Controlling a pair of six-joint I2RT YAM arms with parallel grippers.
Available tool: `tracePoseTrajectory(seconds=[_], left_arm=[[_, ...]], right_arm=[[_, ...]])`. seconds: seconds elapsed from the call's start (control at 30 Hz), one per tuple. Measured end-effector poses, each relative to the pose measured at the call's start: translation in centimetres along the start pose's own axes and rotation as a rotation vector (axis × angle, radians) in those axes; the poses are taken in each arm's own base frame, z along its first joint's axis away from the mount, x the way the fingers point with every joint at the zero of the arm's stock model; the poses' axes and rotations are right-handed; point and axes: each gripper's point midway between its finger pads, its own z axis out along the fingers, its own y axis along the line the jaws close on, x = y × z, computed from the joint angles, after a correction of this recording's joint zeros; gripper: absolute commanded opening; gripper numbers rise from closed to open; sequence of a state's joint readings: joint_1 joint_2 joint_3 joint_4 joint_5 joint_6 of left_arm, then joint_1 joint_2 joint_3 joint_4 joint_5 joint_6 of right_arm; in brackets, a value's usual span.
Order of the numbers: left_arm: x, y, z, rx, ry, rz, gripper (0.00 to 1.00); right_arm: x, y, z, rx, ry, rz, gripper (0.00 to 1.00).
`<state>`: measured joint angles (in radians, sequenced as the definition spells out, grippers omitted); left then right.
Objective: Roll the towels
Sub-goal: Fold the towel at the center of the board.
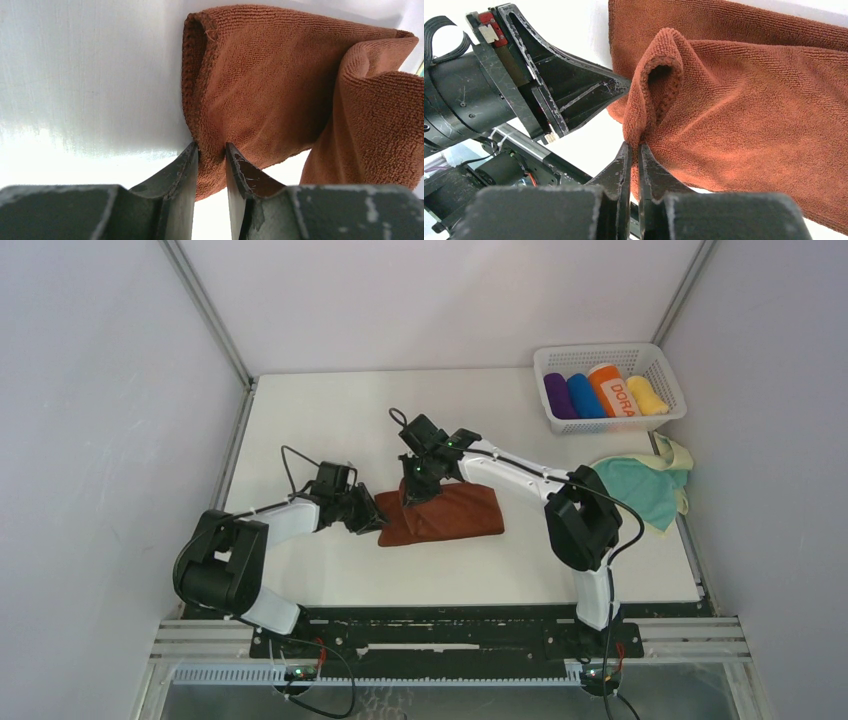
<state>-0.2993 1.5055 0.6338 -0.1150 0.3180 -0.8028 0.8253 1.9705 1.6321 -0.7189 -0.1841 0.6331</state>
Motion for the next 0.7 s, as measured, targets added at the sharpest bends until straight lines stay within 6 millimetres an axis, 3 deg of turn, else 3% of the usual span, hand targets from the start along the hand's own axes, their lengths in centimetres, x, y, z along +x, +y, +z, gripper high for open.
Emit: tracePoseTrajectory(seconds=[0.23, 0.7], left_arm=[[0.1, -0.1, 0.0, 0.001, 0.002, 0.004, 0.32], [0.3, -0.2, 0.1, 0.001, 0.006, 0.009, 0.32]], right_arm=[[-0.4, 0.3, 0.4, -0.004, -0.018, 0.029, 0.00], [-0.8, -0.2, 5.0, -0.003, -0.013, 0.093, 0.01]])
